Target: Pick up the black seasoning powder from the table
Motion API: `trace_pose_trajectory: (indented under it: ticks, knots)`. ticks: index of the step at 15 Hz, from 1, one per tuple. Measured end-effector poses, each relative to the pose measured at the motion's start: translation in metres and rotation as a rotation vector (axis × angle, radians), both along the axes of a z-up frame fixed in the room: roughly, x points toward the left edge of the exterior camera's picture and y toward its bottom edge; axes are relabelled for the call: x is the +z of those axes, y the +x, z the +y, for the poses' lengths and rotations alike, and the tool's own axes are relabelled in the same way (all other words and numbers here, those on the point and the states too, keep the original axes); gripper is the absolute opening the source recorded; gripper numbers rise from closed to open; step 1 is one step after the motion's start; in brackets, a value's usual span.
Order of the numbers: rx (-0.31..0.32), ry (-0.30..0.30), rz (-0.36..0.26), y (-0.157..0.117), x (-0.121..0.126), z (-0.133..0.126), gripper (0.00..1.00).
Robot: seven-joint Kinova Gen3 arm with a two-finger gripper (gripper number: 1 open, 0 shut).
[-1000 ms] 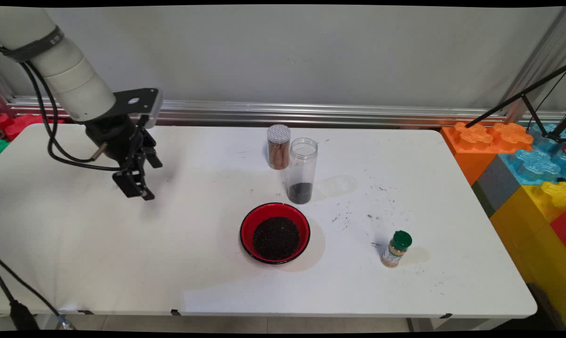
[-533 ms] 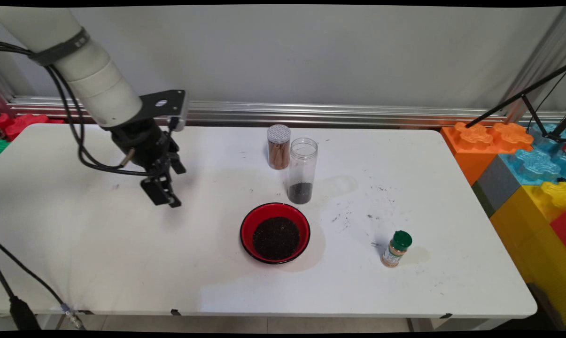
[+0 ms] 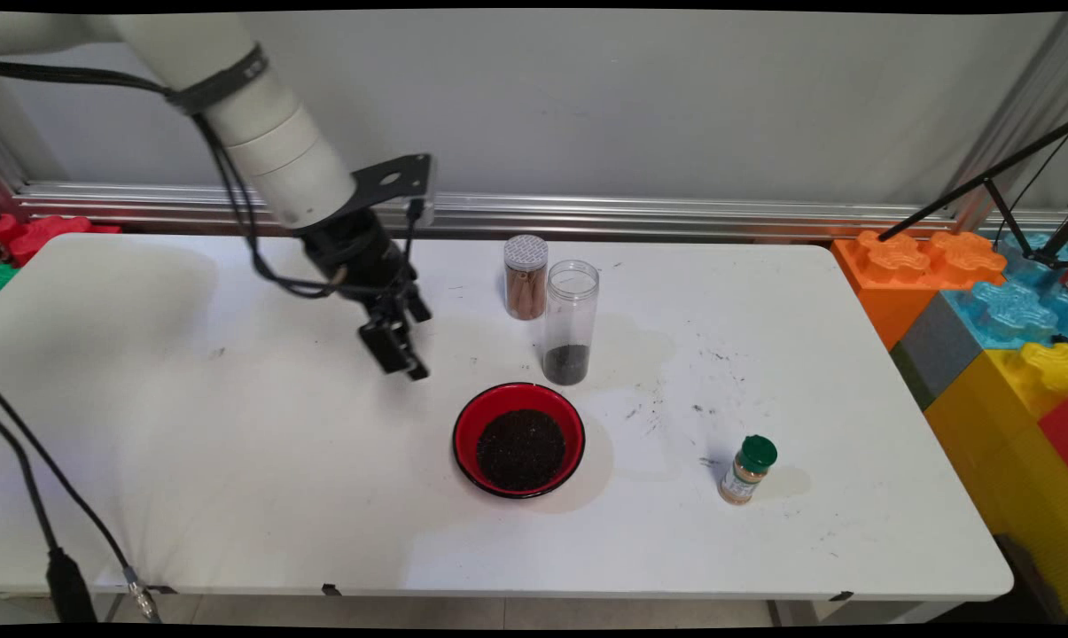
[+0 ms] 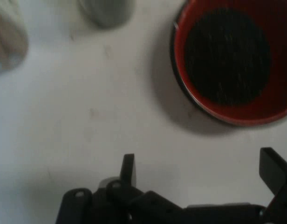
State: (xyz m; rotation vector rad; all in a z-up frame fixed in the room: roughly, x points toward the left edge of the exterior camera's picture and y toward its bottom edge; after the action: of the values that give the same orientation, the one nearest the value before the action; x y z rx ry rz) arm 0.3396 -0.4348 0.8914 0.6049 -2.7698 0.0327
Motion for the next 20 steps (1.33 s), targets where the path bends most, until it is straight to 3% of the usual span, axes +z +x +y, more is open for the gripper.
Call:
trace_pose_trajectory:
  ticks: [5,10,15,20]
  knots:
    - [-0.015,-0.049,0.092,0.000,-0.006,-0.036,1.00]
    - [-0.016,-0.080,0.188,0.021,-0.017,-0.058,1.00]
    - [-0.014,-0.093,0.320,0.056,-0.047,-0.074,1.00]
    - [-0.064,-0.080,0.438,0.070,-0.075,-0.080,1.00]
